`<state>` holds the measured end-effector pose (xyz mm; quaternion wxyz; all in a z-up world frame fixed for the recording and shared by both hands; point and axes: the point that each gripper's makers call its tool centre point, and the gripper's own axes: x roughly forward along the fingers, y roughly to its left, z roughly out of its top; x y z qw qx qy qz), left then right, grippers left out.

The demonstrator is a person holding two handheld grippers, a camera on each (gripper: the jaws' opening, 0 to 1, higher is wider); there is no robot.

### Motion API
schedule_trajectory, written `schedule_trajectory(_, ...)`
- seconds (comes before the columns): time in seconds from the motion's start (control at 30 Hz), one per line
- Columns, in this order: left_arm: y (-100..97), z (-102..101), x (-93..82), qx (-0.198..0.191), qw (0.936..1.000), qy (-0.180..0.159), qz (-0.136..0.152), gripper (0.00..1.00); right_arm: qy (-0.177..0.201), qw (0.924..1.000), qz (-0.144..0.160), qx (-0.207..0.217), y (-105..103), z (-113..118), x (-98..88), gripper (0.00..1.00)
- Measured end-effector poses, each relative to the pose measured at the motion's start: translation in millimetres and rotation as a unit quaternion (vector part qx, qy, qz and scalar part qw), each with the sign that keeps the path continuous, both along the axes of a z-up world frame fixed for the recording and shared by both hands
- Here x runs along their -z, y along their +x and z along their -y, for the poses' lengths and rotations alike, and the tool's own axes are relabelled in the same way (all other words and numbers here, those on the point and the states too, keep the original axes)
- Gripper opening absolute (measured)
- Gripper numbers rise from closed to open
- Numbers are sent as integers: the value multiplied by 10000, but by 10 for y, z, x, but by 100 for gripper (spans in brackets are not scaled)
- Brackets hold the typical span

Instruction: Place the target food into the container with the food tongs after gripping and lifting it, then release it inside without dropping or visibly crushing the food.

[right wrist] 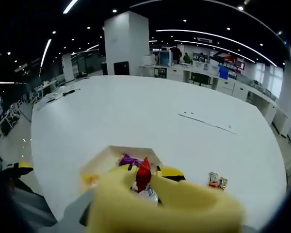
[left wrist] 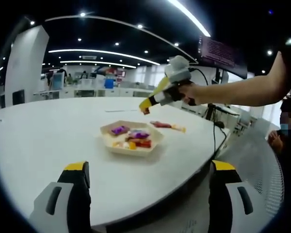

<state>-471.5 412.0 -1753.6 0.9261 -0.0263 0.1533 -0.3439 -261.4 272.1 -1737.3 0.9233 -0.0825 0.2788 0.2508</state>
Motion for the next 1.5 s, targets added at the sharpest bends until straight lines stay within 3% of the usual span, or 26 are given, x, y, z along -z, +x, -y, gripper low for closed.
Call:
schedule_trajectory(0.2,3,-1,2,4,10000,-10,-14,99,-161,9994,74,-284,1,-161,11,19)
schedule_trajectory(0.57,-1,1,7,5,10000,-49,-49,99,-69,9988,65,-484,-25,-397,-8,19)
schedule_trajectory(0.7,-5,1,6,-4,10000,-51,-43,99,-110,9979,22,-641,-59,-491,38,21)
schedule_trajectory(0.77,-4,1,6,-11,10000,-53,-41,99,91,9969,-149,-761,-114,-560,57,26)
schedule_trajectory(1.13,-4,9,6,1,10000,-53,-47,99,191,9975,-129,-668,-115,-433,23,30)
schedule_trajectory(1.5,-12,12,21,21,10000,-11,-78,98,278,9993,-53,-245,-142,29,51,30)
